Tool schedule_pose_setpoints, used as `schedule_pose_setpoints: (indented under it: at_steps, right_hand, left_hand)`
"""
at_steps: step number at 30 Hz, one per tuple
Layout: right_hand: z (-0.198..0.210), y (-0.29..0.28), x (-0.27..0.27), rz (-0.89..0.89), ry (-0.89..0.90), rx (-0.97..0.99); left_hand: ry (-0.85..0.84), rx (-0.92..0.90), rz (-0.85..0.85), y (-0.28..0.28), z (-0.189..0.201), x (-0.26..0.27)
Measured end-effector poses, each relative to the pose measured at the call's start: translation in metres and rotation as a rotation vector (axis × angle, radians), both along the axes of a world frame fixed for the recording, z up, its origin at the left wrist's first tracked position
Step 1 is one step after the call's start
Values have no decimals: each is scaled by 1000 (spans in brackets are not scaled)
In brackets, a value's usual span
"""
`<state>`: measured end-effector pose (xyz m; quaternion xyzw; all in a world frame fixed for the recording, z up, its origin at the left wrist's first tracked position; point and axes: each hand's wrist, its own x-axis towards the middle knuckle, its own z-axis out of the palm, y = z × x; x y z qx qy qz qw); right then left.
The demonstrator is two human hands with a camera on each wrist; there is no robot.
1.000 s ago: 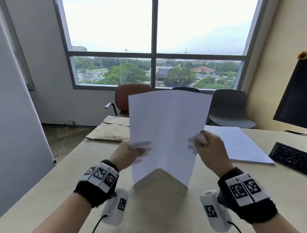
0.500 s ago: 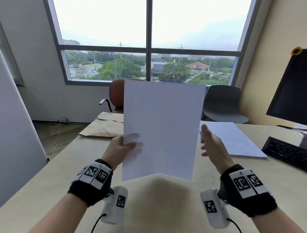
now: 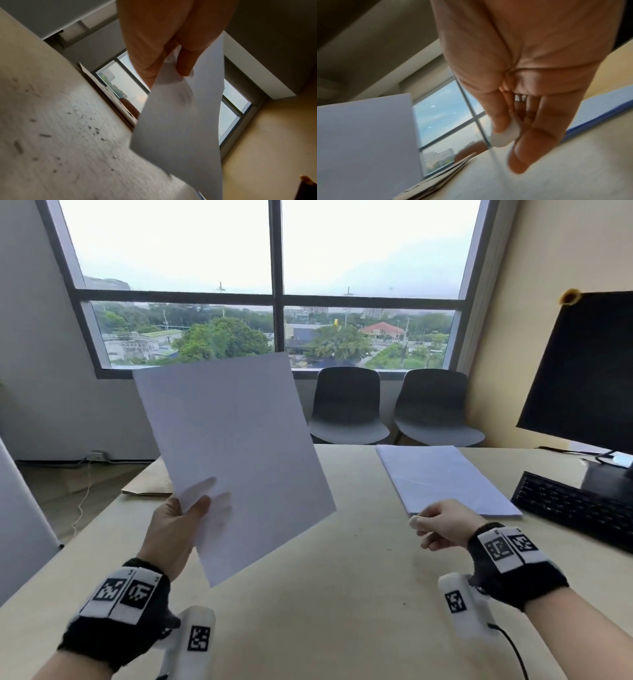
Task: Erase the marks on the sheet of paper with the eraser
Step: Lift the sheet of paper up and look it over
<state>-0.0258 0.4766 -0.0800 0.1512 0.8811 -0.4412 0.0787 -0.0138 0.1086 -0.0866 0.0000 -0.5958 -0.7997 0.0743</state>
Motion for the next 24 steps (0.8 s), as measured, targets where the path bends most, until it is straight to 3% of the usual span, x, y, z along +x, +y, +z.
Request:
schedule_pose_setpoints:
  at_steps: [5,10,17,18,21,24]
  right_hand:
    - [0,52,-24,-244,-48,131]
    - [-4,94,-14,-295,-143,224]
    - [-17,95,-17,-327,-111,-47]
    - [-16,94,-20,-307,-93,7]
    - [-5,92,-27,-301,139,413]
    - [15,72,-20,-268,331,326]
  left_hand:
    - [1,9,-8,-9,-6,0]
    - [0,1,-50,-14,-11,-7]
    - [11,10,-179,20,-11,-23]
    - [9,10,-202,28,-9,-23]
    - [15,34,-261,49,0,-18]
    - [9,54,-285,65,5,-15]
